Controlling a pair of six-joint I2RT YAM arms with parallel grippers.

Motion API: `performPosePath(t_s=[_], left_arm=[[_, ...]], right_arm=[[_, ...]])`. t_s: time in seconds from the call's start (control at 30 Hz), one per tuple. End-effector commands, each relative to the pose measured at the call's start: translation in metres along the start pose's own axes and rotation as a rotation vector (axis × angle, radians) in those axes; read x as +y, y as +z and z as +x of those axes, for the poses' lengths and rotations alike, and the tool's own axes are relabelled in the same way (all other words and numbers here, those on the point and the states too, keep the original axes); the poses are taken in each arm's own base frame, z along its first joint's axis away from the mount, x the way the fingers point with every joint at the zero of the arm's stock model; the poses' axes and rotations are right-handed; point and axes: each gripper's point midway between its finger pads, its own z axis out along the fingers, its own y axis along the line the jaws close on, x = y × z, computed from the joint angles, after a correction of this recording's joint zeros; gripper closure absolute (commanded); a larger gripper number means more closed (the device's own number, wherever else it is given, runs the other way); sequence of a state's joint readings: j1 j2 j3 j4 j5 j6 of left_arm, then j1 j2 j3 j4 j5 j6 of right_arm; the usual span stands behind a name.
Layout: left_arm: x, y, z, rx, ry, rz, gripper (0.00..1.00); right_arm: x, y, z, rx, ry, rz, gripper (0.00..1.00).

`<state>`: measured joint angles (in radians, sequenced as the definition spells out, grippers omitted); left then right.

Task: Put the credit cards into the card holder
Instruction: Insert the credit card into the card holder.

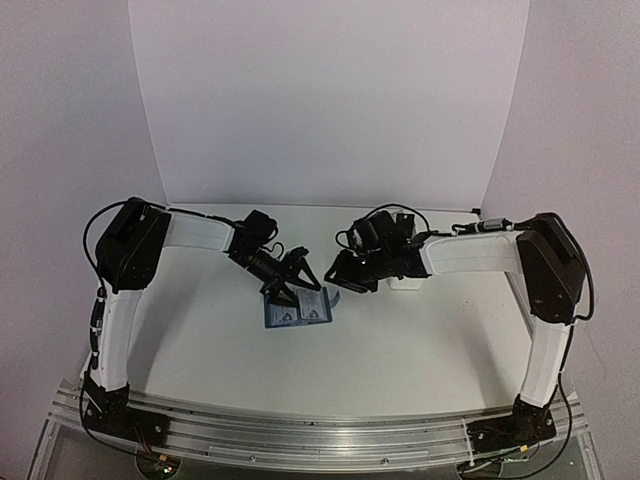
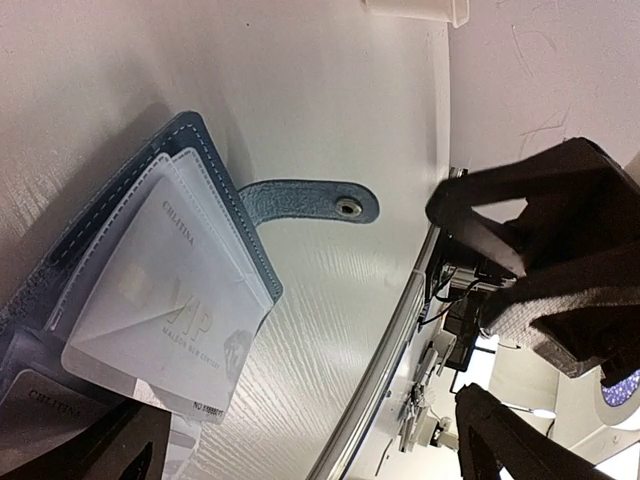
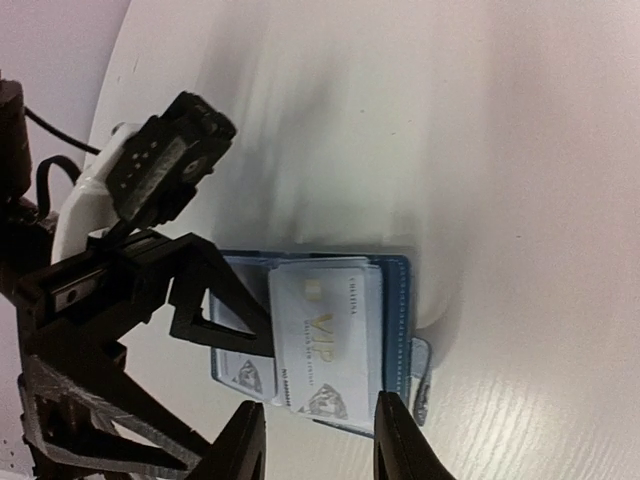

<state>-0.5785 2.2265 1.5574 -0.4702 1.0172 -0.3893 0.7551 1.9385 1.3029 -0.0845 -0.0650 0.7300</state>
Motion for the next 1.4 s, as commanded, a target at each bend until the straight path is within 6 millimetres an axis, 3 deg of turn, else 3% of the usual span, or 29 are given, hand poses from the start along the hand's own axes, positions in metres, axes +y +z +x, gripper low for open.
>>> performPosePath(t_s=[0.0, 0.13, 0.27, 0.57, 0.67, 0.73, 0.87, 1.1, 1.2, 1.37], left_arm=[[-0.013, -0.006, -0.009, -0.024, 0.032, 0.006, 0.02], [-0.009, 0.004, -0.017, -0.019, 0.026, 0.017, 0.05], [0.0, 0.009, -0.017, -0.013, 0.008, 0.01, 0.09], [0.003, 0.014, -0.021, -0.033, 0.015, 0.024, 0.14], [0.006, 0.014, -0.016, -0.023, -0.002, 0.019, 0.14], [0.005, 0.014, -0.015, -0.019, -0.005, 0.018, 0.14], [0.004, 0.013, -0.016, -0.018, -0.003, 0.021, 0.14], [0.007, 0.014, -0.013, -0.015, -0.01, 0.018, 0.14], [0.008, 0.014, -0.013, -0.015, -0.01, 0.017, 0.14], [0.005, 0.013, -0.014, -0.018, -0.002, 0.019, 0.13]], right_arm=[[0.027, 0.002, 0.009, 0.094, 0.003, -0.116, 0.68], [0.029, 0.017, 0.024, 0.175, 0.026, -0.156, 0.71], [0.006, 0.027, 0.035, 0.188, 0.097, -0.087, 0.73], [0.0, 0.043, 0.034, 0.184, 0.112, -0.067, 0.76], [-0.015, 0.046, 0.036, 0.171, 0.144, -0.019, 0.76], [-0.02, 0.044, 0.034, 0.149, 0.148, 0.006, 0.71], [-0.011, 0.046, 0.024, 0.129, 0.108, -0.013, 0.69], [-0.02, 0.049, 0.036, 0.162, 0.141, -0.002, 0.69], [-0.013, 0.055, 0.038, 0.189, 0.133, -0.034, 0.7], [-0.001, 0.052, 0.032, 0.18, 0.122, -0.081, 0.77]])
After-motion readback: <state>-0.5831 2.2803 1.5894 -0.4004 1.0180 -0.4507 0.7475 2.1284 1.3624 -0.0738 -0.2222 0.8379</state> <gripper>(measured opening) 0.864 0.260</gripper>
